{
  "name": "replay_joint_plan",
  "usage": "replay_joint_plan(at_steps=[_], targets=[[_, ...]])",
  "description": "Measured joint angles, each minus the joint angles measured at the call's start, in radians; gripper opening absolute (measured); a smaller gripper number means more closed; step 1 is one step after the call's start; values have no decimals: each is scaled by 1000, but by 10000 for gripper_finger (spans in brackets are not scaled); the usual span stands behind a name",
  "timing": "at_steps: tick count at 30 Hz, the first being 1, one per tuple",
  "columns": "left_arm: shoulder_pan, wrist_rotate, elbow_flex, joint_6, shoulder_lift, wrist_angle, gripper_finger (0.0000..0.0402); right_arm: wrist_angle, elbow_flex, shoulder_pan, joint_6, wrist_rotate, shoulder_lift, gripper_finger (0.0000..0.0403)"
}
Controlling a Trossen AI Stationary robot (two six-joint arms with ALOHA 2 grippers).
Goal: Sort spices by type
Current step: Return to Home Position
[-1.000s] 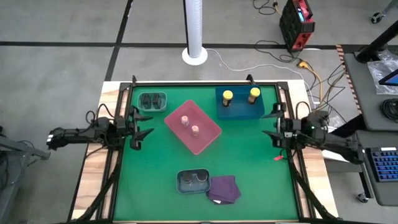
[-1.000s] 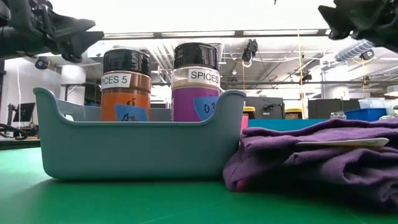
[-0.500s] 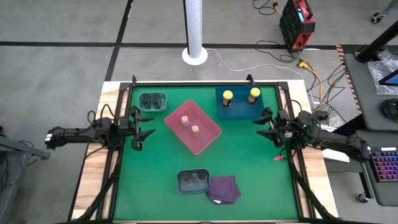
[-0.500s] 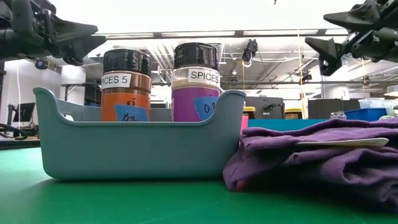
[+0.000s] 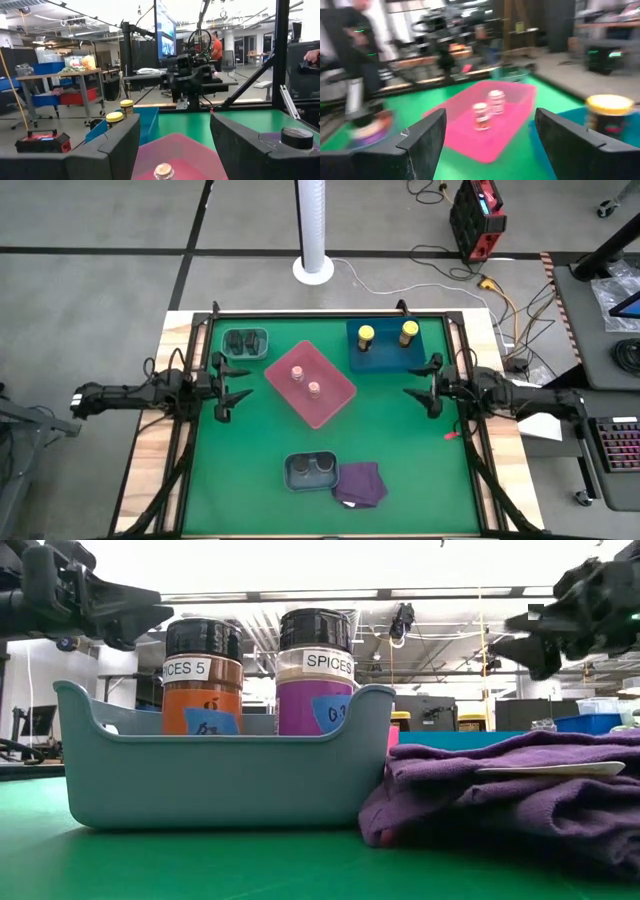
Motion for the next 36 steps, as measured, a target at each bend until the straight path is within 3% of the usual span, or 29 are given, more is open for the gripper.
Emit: replay_joint_plan(at_steps=[3,9,26,36], targets=[[0,0,0,0,8,-1,223,16,0,62,-90,113,-1,299],[0,0,0,0,21,-2,223,16,-1,150,-244,116,0,308],[0,0,0,0,66,-2,223,19,-1,163,-105,117,34,332],[0,0,0,0,92,-1,223,19,-1,163,-105,117,35,320]])
